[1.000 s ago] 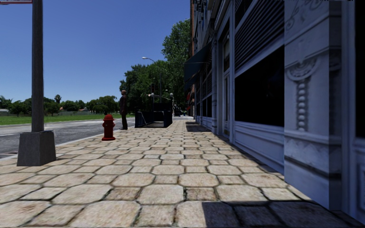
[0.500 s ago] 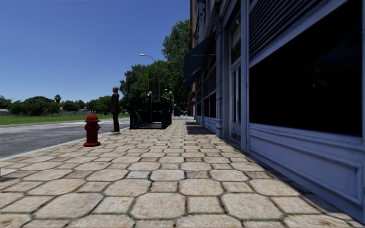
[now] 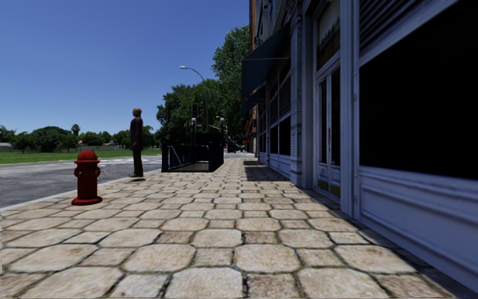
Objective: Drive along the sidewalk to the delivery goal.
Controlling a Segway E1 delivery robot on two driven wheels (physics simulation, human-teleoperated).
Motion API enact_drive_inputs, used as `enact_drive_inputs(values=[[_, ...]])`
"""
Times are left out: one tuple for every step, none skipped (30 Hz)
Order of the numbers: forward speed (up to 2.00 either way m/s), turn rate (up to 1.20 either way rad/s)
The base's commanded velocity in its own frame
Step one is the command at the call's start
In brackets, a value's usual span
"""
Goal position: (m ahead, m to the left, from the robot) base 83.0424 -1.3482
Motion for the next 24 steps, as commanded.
enact_drive_inputs(values=[[2.00,0.00],[2.00,0.00],[2.00,0.00],[2.00,0.00],[2.00,0.00],[2.00,0.00],[2.00,0.00],[2.00,0.00],[2.00,0.00],[2.00,0.00],[2.00,0.00],[2.00,0.00],[2.00,0.00],[2.00,0.00],[2.00,0.00],[2.00,0.00],[2.00,0.00],[2.00,0.00],[2.00,0.00],[2.00,0.00],[2.00,0.00],[2.00,0.00],[2.00,0.00],[2.00,-0.02]])
